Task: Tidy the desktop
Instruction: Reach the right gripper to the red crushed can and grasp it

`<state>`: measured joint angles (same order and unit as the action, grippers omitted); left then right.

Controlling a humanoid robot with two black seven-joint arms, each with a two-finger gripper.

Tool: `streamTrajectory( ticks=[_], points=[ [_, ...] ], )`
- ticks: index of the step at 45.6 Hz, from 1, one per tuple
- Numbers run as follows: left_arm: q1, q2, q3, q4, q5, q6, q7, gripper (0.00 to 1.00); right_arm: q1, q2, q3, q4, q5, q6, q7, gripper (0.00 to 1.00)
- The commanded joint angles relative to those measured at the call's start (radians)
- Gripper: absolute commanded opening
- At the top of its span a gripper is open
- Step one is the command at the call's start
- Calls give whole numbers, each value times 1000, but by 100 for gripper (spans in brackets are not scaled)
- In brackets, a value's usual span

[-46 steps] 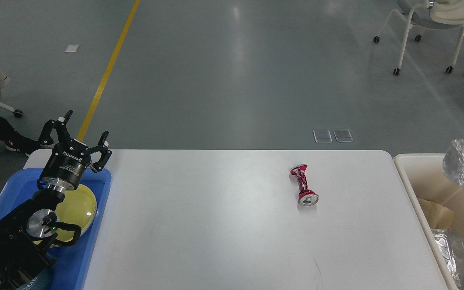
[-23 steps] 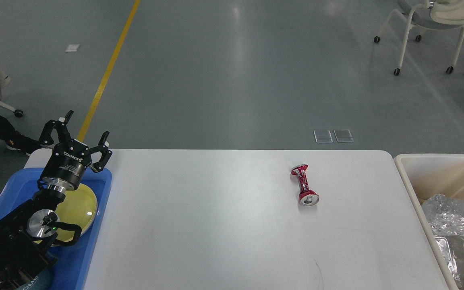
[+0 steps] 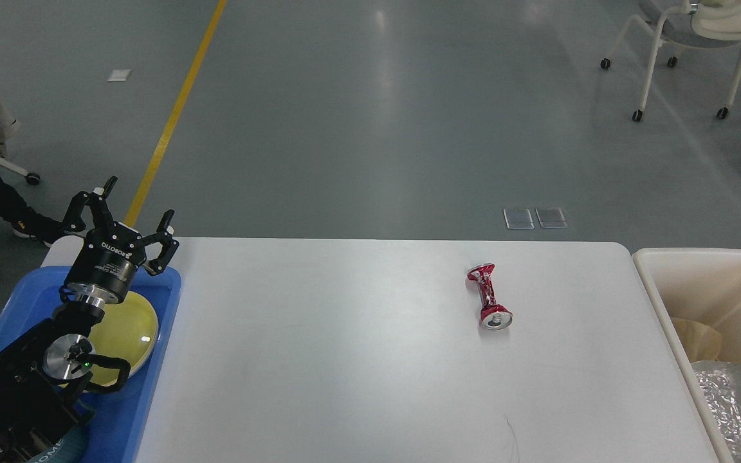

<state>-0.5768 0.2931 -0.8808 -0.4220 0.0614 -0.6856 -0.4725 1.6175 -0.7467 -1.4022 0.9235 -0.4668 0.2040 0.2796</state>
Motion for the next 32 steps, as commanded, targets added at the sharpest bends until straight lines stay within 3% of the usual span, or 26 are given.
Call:
streamTrajectory(
  ticks=[1,4,6,8,12,15,18,22,25,28,32],
  points=[
    [0,0,0,0,0,0,0,100,790,79,-138,443,-56,226,4,100],
    [0,0,0,0,0,0,0,100,950,98,-92,538,-58,432,22,100],
    [0,0,0,0,0,0,0,100,1001,87,30,555,-56,632,50,100],
    [0,0,0,0,0,0,0,100,998,63,127,554,-52,745,56,100],
    [0,0,0,0,0,0,0,100,932,15,230,534,-52,747,44,100],
    [0,0,0,0,0,0,0,100,816,35,242,480,-55,625,41,100],
    [0,0,0,0,0,0,0,100,652,79,238,388,-53,427,41,100],
    [0,0,0,0,0,0,0,100,356,219,249,218,-44,125,43,100],
    [0,0,0,0,0,0,0,100,167,355,265,99,-21,-41,43,100],
    [0,0,0,0,0,0,0,100,23,461,308,5,40,-129,44,100],
    [0,0,0,0,0,1,0,100,-112,559,380,-78,79,-127,41,100]
  ],
)
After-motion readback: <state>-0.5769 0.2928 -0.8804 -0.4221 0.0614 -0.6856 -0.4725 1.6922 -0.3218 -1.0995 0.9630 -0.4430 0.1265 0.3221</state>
